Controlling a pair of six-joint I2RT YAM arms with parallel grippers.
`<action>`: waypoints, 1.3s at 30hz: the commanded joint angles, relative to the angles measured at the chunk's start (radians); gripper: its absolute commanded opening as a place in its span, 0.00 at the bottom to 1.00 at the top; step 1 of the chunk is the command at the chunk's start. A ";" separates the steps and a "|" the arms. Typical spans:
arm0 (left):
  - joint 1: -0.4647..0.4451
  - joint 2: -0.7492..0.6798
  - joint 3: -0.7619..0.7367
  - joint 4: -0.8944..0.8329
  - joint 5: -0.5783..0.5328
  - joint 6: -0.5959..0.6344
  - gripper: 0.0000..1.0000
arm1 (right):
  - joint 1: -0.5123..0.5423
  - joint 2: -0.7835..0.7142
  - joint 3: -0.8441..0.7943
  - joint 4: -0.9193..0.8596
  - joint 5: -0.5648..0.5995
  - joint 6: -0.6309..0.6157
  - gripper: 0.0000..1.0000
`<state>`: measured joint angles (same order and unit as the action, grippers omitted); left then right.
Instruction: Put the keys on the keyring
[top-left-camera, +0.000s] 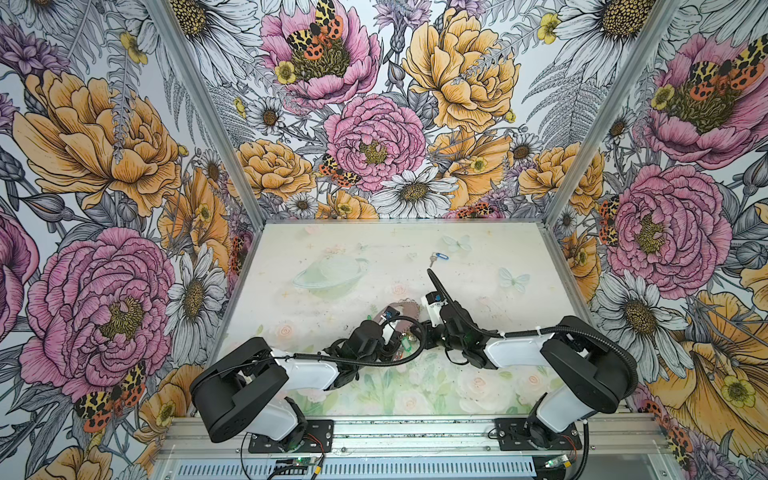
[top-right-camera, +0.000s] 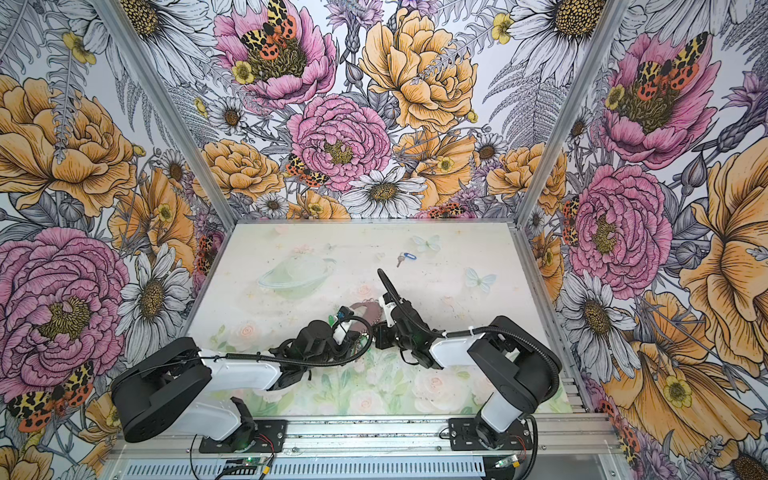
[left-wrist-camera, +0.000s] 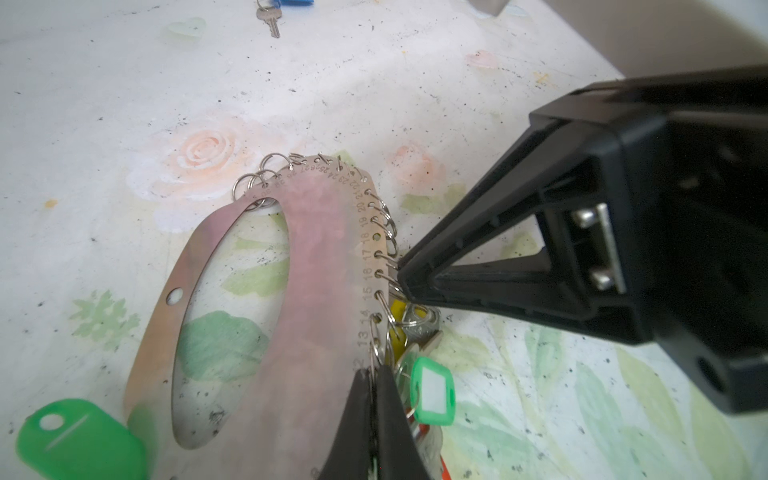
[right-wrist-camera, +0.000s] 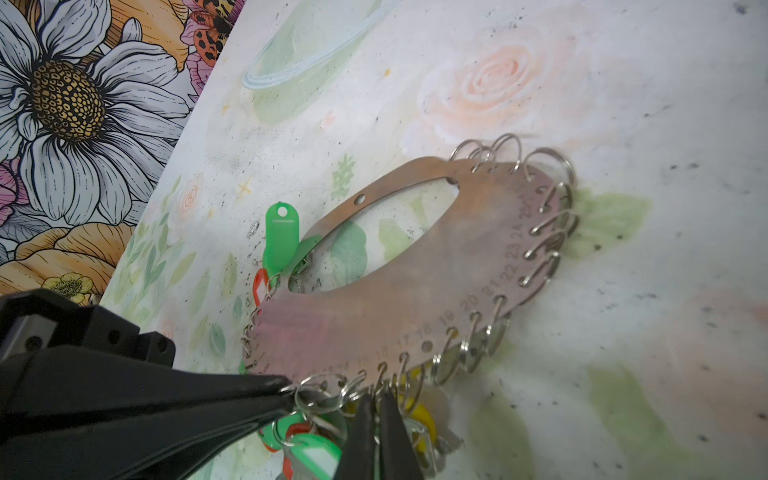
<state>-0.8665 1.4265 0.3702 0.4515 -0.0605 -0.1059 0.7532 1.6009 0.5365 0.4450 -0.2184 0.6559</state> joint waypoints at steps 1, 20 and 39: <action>-0.003 -0.031 0.000 0.042 -0.006 -0.008 0.00 | 0.001 -0.043 -0.011 -0.013 0.013 -0.035 0.15; -0.003 -0.033 0.007 0.038 0.004 -0.011 0.00 | 0.150 -0.054 0.092 -0.241 0.300 -0.172 0.18; -0.003 -0.068 -0.011 0.042 0.021 -0.022 0.00 | 0.149 -0.026 0.101 -0.189 0.375 -0.141 0.19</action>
<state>-0.8665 1.3846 0.3698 0.4507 -0.0586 -0.1101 0.8974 1.5829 0.6212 0.2214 0.1070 0.5072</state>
